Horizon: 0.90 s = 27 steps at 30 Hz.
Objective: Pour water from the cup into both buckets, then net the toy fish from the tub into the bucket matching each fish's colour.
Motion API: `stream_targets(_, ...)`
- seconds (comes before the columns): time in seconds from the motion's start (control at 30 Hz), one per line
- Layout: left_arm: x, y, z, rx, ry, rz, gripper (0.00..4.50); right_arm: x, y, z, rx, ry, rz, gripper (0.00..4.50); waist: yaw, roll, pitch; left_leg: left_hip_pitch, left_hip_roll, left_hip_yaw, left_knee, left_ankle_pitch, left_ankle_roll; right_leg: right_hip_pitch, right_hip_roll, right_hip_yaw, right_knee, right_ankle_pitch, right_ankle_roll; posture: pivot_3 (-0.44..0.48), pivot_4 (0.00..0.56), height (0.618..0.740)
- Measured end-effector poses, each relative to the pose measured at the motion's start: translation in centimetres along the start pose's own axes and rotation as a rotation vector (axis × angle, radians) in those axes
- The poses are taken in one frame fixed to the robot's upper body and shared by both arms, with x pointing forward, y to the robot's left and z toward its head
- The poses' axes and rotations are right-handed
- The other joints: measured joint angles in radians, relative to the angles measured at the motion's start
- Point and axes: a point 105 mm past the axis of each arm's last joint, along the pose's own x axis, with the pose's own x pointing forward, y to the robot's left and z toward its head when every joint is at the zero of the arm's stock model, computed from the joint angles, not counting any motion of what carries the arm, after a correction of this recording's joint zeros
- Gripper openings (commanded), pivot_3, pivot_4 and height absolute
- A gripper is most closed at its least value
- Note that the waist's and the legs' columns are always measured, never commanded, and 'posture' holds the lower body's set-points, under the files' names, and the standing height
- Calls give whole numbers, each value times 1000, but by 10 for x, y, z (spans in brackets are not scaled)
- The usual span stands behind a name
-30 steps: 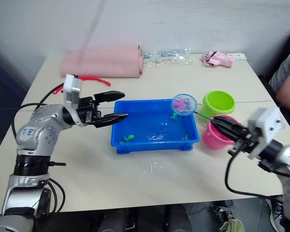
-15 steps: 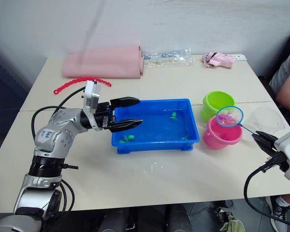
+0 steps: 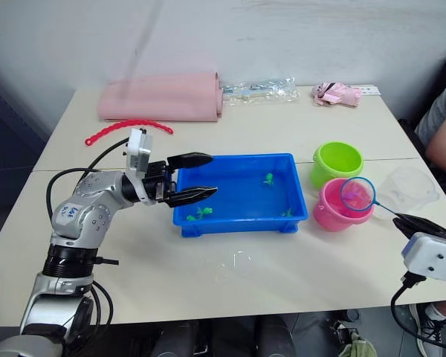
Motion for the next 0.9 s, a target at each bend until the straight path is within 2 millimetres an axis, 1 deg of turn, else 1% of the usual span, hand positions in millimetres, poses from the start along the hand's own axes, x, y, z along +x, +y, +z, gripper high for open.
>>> stream_targets(0.17, 0, 0, 1, 0, -7, 0, 4477, -1, -3, -4, -169, -27, 4, 0, -8, 0, 0, 1, 0, 0, -1, 0, 0, 1, 0, 0, 0, 0, 0, 0, 150, 740)
stream_targets(0.3, 3, -1, 2, 5, -25, -5, 4477, 1, -21, -8, -326, -51, -68, 0, -13, 0, 0, 2, 1, 1, -1, 1, -1, 1, 0, 1, 0, 0, 0, 0, 150, 740)
stream_targets(0.37, 3, -1, 2, 9, -31, -4, 4477, 2, -21, -10, -354, -65, -60, 0, -12, 0, 0, 2, 1, 1, -1, 1, -2, 1, 1, 1, 0, 0, 0, 0, 150, 740)
stream_targets(0.43, 3, 0, 2, 11, -37, -4, 4477, 6, -12, -11, -357, -94, -31, 0, -11, 0, 0, 2, 1, 1, -1, 1, -2, 1, 0, 1, -1, 0, 0, 0, 150, 740)
stream_targets(0.57, 3, 2, 0, 1, -51, 6, 4477, 11, -2, -9, -385, -139, -12, 0, -11, 0, 0, 2, 1, 1, -1, 1, -2, 1, 0, 1, 0, 0, 0, 0, 150, 740)
stream_targets(0.83, 1, 3, 2, 10, -61, 14, 4477, 11, -9, -7, -442, -157, -58, 0, -12, 0, 0, 2, 1, 1, -1, 1, -2, 1, 0, 1, 0, 0, 0, 0, 150, 740)
stream_targets(0.9, 1, 4, 3, 17, -66, 20, 4477, 13, -11, -3, -456, -169, -68, 0, -12, 0, 0, 2, 1, 1, -1, 1, -2, 1, 0, 1, -1, 0, 0, 0, 150, 740)
